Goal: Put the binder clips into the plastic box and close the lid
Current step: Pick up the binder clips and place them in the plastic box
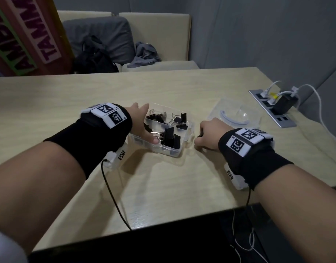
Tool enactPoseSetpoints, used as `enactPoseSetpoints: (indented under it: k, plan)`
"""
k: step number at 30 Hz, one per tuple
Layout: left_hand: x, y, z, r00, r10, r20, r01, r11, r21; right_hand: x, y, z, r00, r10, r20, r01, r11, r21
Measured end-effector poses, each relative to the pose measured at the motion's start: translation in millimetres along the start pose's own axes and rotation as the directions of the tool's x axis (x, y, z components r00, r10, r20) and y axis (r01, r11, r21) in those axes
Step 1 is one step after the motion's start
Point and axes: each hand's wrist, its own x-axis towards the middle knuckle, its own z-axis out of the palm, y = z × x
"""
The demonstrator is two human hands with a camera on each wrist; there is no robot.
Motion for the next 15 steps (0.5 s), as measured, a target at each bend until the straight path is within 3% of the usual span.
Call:
enactPoseSetpoints:
  k: [4, 8, 11, 15]
  plan:
    - [-3, 4, 2, 0.999, 0.038, 0.017, -0.037, 0.999, -0.025, 2, 9, -16, 0.994, 0.082, -0.076, -0.057, 0.955, 0.291]
    - [-7, 7, 3, 0.996, 0.091, 0.022, -0.089, 0.994, -0.056, 3, 7, -34, 0.963, 0.152, -0.222, 0.016, 0.790, 0.612]
    - [-8, 8, 4, 0.989, 0.144, 0.021, -0.142, 0.987, -0.073, 0, -8, -40, 0.956, 0.064, -0.287, 0.136, 0.769, 0.625]
    - [-5, 6, 5, 0.974, 0.224, 0.019, -0.222, 0.972, -0.076, -3, -29, -36, 0.957, -0.126, -0.261, 0.233, 0.870, 0.434]
